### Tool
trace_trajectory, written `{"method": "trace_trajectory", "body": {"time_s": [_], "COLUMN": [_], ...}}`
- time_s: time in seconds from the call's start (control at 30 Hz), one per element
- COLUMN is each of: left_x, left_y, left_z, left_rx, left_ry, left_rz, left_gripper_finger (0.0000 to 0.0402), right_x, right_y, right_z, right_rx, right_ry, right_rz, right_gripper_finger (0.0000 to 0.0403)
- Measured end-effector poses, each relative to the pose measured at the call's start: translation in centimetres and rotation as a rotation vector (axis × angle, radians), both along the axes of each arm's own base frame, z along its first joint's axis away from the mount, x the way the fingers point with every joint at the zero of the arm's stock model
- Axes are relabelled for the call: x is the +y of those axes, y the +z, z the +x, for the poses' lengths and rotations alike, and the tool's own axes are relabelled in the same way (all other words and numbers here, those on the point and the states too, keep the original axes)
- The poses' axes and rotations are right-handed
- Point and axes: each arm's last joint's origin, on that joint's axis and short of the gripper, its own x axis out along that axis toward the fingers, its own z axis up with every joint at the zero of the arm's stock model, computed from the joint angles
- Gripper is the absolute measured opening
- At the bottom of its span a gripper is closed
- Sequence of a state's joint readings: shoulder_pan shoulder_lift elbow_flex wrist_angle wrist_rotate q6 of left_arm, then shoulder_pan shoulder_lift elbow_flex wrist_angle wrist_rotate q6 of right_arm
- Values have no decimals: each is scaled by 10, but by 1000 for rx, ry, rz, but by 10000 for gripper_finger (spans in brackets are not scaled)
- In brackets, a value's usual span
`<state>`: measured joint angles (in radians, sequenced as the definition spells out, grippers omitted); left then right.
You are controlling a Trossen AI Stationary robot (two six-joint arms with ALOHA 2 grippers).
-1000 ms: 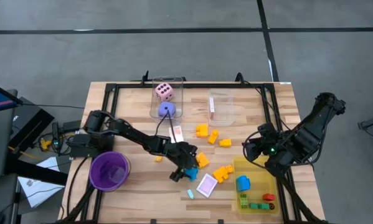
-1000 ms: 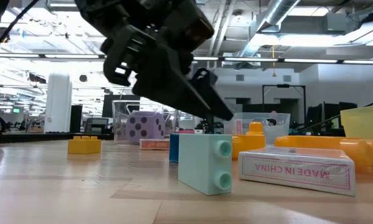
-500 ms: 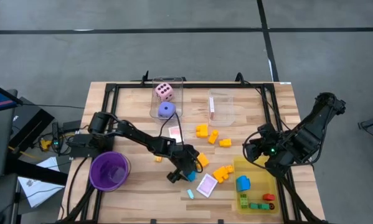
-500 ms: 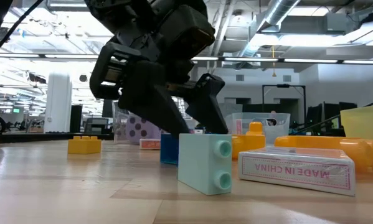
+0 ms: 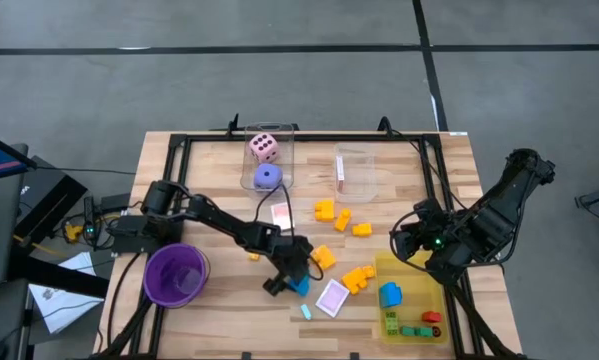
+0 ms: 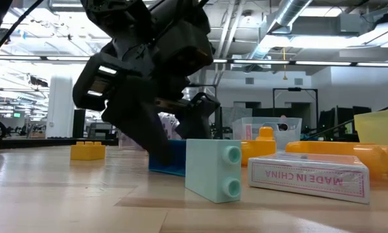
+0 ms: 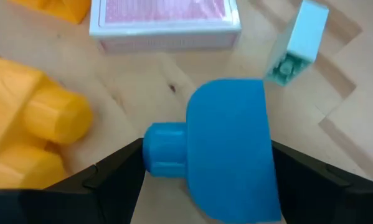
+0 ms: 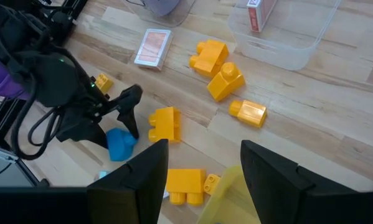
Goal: Pick & Place Toys
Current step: Put the blue game piece into the bin
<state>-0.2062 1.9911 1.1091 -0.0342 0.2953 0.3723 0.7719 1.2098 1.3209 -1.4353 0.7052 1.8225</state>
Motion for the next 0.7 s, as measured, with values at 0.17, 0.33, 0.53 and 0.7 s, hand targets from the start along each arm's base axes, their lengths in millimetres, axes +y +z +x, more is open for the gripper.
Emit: {"method": "trace_trajectory", "body": {"time_s": [0.17,0.33,0.53,0.7], "left_x": [0,0,0,-1], "left_y": [1,1,1,1], "left_z": [2,2,2,2], "left_rx": [-6,-7,14,13], "left_ry": [31,31,70,82], "left_rz": [-25,-25,-50,-41], "left_gripper_finger": [305,286,261,267], "right_x": [0,0,0,0], "right_y": [0,0,0,0], "right_z": [0,0,0,0], "right_rx": [-1,-1,-1,-2], "right_ry": [-1,-1,-1,-1], "right_rz": [0,0,-1,-2], "right_gripper_finger": [193,193,193,193]}}
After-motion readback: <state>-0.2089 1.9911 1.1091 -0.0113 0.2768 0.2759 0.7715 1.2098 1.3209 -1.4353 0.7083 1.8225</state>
